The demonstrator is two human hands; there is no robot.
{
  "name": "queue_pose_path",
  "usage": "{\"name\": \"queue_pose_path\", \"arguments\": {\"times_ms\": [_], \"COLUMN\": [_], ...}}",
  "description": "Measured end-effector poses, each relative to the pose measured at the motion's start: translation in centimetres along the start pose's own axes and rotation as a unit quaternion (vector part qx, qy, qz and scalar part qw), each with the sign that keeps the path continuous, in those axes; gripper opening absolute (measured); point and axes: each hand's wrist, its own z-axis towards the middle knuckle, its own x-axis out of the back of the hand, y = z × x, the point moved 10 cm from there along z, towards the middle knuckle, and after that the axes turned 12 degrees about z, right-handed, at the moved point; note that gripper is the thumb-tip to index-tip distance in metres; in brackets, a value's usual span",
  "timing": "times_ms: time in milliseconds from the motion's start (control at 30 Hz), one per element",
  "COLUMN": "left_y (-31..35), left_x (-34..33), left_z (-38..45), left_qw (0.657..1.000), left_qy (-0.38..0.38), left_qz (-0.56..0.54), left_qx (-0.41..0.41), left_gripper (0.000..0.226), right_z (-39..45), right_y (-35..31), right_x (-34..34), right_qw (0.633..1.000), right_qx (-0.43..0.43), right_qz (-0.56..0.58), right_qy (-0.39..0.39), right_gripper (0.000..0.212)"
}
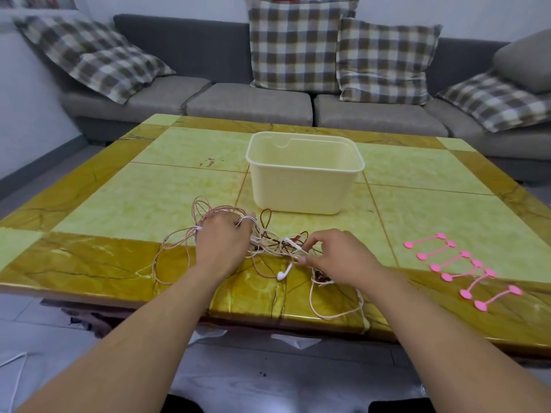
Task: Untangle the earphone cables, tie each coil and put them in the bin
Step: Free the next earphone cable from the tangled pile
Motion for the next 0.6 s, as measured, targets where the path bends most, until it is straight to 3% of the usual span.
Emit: {"name": "queue_pose_path", "arguments": {"times_ms": [67,133,233,333,433,500,533,600], "left_y": [0.1,0.2,0.1,0.2,0.3,0.3,0.2,-0.2], "left_x": [0.2,0.7,1.0,1.1,2.9,4.0,3.9,2.5], "left_z": [0.0,0.0,-0.1,-0.3,-0.2,-0.2,0.0,0.5], "left_qw": [1.000,1.000,0.998,0.998,0.993,0.989,0.989,0.995], "left_qy": [0.002,0.012,0.017,0.024,0.093,0.141,0.144,0.095], "left_qz": [-0.009,-0.023,-0.054,-0.058,-0.064,-0.039,-0.030,0.002], "left_qx": [0.008,0.016,0.029,0.029,0.034,0.029,0.016,0.000], "left_gripper": [0.049,0.047,0.044,0.039,0.013,0.008,0.014,0.039], "right_z": [-0.1,-0.4,-1.2,-1.6,-1.5,-1.8,-2.0,-2.2], "right_y": [-0.4,-0.8,-0.5,0.7,1.5,2.8,3.6,4.7], "right_x": [0.8,2.3,6.1,7.9,7.9,8.2,8.5,8.9], "right_qw": [1.000,0.990,0.934,0.823,0.660,0.596,0.597,0.661], "right_qx": [0.015,0.029,0.055,0.067,0.065,0.038,0.016,-0.026], "right_qz": [0.015,0.125,0.294,0.497,0.704,0.753,0.745,0.680], "right_qy": [0.013,0.056,0.196,0.266,0.253,0.276,0.297,0.316], "right_gripper": [0.017,0.016,0.011,0.023,0.024,0.022,0.023,0.024]}}
